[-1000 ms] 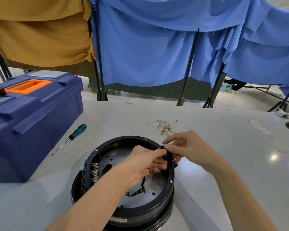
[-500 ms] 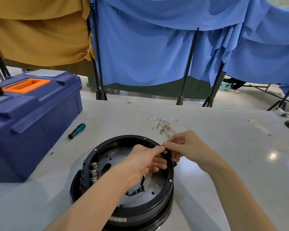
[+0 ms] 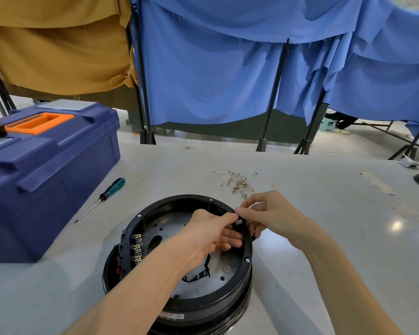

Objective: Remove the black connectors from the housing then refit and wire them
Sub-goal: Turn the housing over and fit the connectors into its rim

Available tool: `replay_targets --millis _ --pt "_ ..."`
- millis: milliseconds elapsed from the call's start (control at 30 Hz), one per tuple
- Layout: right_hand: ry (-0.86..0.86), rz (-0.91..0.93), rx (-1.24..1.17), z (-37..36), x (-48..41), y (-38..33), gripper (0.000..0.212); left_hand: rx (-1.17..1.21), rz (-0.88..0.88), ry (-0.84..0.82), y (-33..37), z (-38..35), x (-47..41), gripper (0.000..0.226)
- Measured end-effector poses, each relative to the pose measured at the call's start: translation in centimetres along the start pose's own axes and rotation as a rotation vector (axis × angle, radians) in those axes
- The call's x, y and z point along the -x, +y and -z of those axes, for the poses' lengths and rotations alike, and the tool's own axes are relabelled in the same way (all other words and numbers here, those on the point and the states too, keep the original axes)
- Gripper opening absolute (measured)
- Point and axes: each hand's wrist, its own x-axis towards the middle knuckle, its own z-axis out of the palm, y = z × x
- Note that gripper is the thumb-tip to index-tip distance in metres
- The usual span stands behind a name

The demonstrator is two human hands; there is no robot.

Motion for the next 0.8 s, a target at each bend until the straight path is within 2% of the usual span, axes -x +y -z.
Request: replay_targets --millis 367,800 --pt "0.011 -0.059 0.022 -0.04 -0.09 0.34 0.030 -0.015 -0.023 0.049 -0.25 0.19 -0.23 0.032" --pt "-0.015 -0.092 -0.047 -0.15 0.01 0.56 0.032 -0.061 -0.049 0.057 -0.55 0.26 -0.62 0.026"
